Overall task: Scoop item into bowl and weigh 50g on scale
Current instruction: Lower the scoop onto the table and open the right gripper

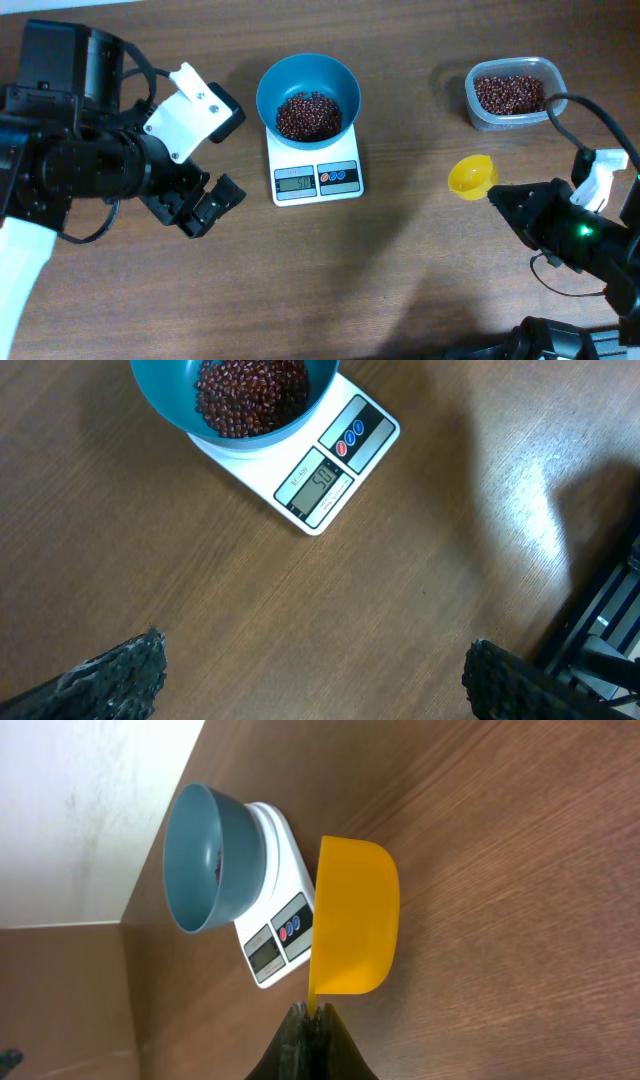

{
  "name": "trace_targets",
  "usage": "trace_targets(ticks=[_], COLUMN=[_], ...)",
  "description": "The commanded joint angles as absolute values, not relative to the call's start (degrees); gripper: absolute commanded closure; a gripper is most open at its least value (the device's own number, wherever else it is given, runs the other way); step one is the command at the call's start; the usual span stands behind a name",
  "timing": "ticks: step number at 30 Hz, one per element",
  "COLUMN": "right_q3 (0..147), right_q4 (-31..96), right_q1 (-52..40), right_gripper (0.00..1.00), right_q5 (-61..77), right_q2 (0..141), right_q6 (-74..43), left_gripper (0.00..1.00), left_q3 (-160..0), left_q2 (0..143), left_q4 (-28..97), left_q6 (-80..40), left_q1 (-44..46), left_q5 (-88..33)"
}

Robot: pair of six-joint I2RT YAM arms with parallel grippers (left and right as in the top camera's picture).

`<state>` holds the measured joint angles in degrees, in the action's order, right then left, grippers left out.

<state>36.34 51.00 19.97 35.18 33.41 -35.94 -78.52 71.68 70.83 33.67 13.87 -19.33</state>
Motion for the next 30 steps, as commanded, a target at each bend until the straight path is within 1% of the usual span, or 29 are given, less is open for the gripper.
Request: trace_targets(ticks=[1,5,15,17,19,22,26,30], right_q3=[35.2,32.8,32.7,32.7,32.7,32.7,32.7,32.7], right_q4=[51.1,51.0,51.1,50.9,49.4,48.7,48.1,41.6], right_q1=[20.3,20.3,20.3,20.3,20.3,20.3,20.3,20.3], right_gripper=[0.96,0.96,0.96,0.96,0.96,0.96,0.96,0.96], right_q5=[33.8,33.7,30.7,26.3,23.3,23.5,23.5,23.5], right_q2=[33.1,33.1,33.1,33.1,33.1,34.0,38.8,48.8], right_q6=[-36.6,-38.7,-38.7,-41.9,-47.7,-49.0,-48.9,-48.9], left_gripper=[0.01,0.01,0.01,0.01,0.01,0.01,0.01,0.01], left_q3=[-78.6,-78.6,-78.6,-78.6,-78.6,-78.6,-78.6,-78.6], left_q2=[71.5,71.5,71.5,71.5,71.5,71.5,71.5,71.5], left_q4=[70.7,70.7,70.7,70.7,70.7,70.7,70.7,70.7], left_q6=[34.8,34.8,34.8,34.8,34.8,34.8,34.8,34.8], left_q1=[14.0,14.0,14.0,14.0,14.0,14.0,14.0,14.0], left_q5=[-20.2,-20.2,-20.2,-20.2,-20.2,-20.2,-20.2,-20.2])
